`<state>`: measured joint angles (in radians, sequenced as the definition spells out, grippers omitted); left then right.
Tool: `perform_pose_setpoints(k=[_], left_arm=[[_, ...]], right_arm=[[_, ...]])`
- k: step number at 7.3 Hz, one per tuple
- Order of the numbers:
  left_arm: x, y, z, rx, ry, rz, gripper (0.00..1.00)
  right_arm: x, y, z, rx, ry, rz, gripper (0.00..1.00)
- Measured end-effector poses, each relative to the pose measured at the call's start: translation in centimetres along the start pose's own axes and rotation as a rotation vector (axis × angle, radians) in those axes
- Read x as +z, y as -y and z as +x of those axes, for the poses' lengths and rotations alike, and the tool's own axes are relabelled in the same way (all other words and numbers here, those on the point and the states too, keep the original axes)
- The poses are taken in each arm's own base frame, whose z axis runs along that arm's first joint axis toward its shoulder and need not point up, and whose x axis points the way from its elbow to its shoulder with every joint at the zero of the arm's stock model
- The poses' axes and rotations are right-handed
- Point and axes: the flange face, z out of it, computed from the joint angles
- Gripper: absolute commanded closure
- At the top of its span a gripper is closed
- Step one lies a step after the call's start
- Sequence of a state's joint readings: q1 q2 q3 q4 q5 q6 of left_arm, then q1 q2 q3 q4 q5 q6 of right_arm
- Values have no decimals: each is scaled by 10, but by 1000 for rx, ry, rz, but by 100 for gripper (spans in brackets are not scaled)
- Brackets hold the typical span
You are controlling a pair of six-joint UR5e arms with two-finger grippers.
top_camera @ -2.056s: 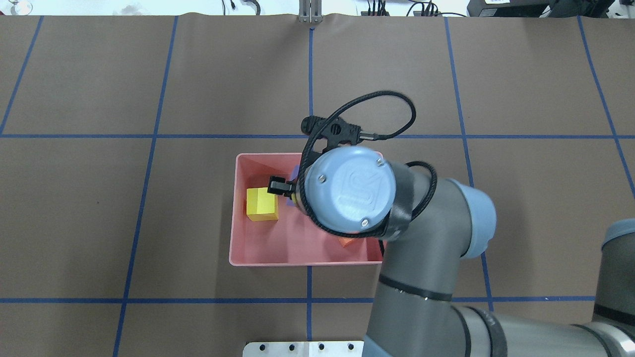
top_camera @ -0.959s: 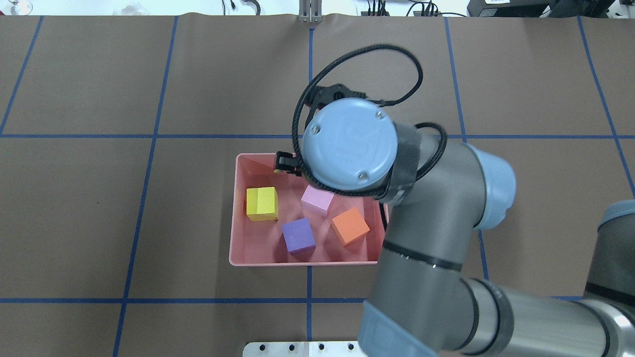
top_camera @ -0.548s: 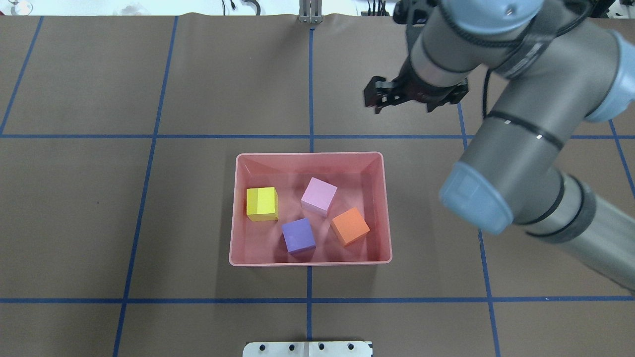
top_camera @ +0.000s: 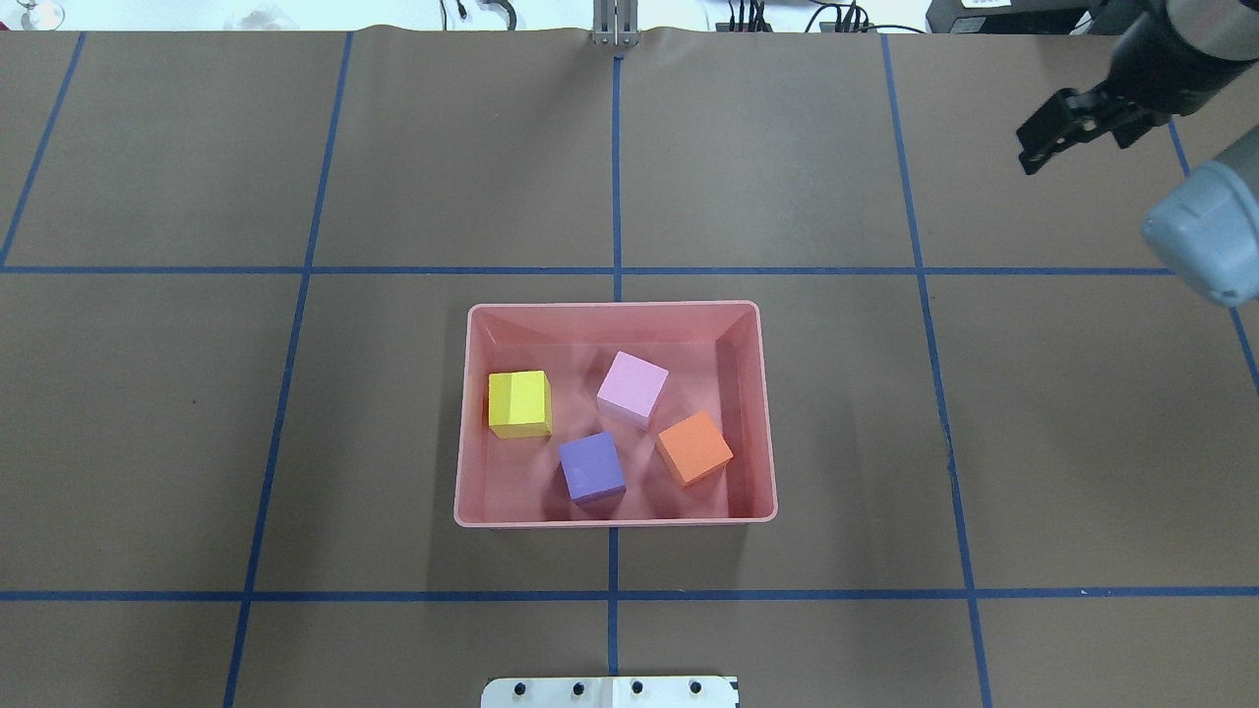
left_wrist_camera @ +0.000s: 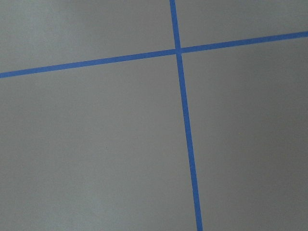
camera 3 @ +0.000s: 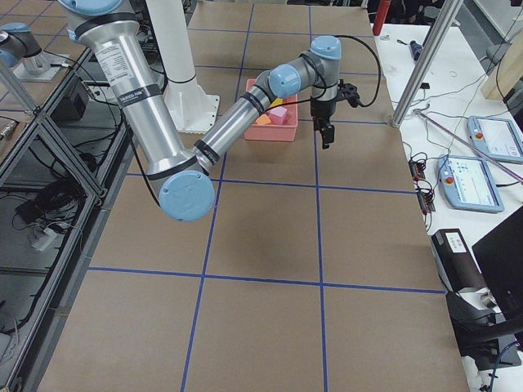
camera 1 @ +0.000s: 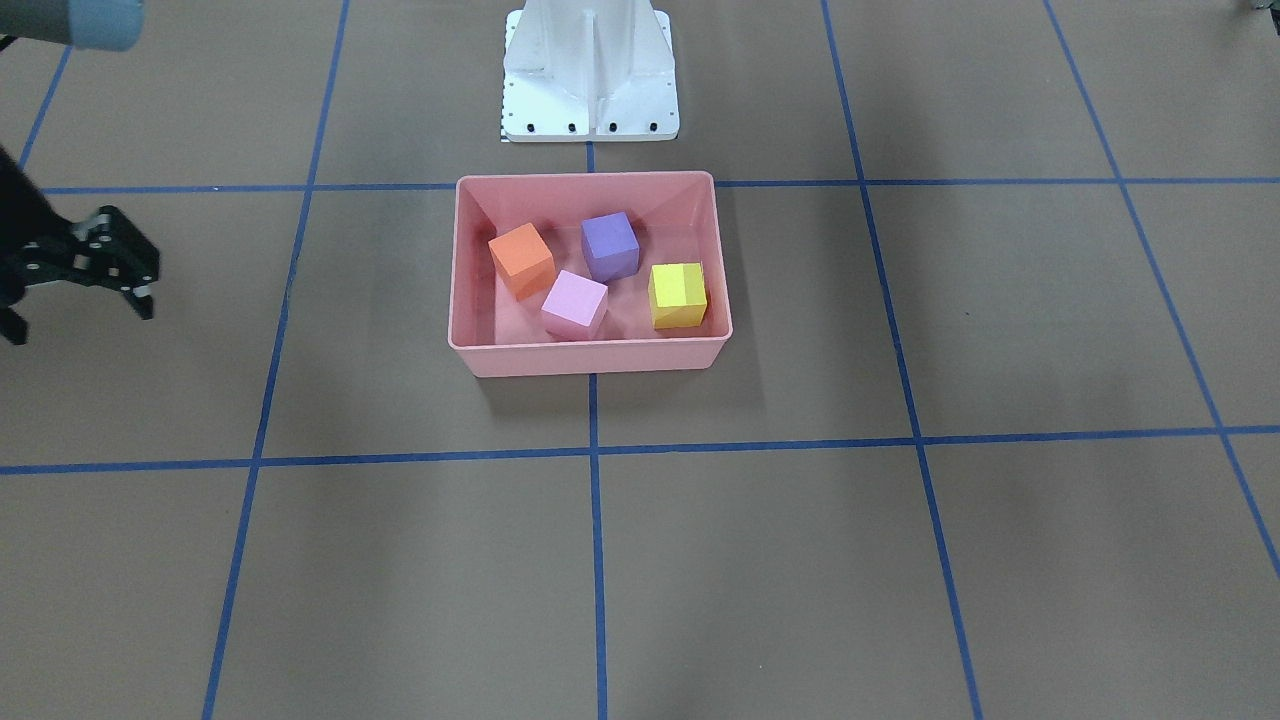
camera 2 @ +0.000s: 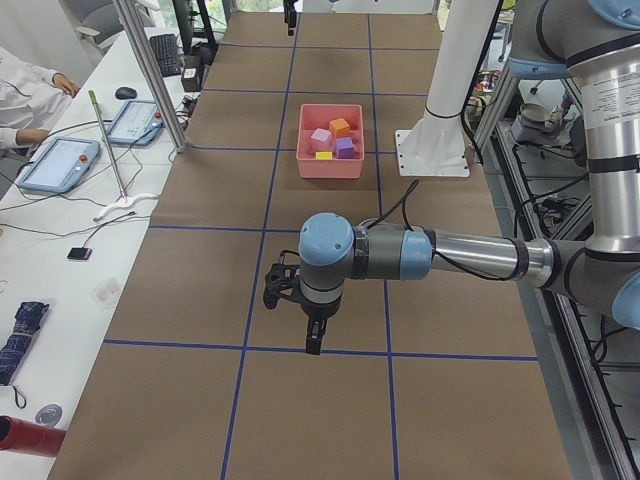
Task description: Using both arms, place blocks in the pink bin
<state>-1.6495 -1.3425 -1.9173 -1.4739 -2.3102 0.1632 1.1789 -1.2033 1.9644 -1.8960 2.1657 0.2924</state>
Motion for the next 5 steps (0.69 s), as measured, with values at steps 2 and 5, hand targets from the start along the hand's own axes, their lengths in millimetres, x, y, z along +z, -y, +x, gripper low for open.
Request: perform_pose_setpoints(k=[2, 5], left_arm=[[3, -3, -2, -4, 2, -8, 0], [8, -13, -4, -7, -3, -22, 0]], right_arm=[[13, -53, 110, 9, -35, -61, 0], [40, -140, 216, 125, -70, -152, 0]])
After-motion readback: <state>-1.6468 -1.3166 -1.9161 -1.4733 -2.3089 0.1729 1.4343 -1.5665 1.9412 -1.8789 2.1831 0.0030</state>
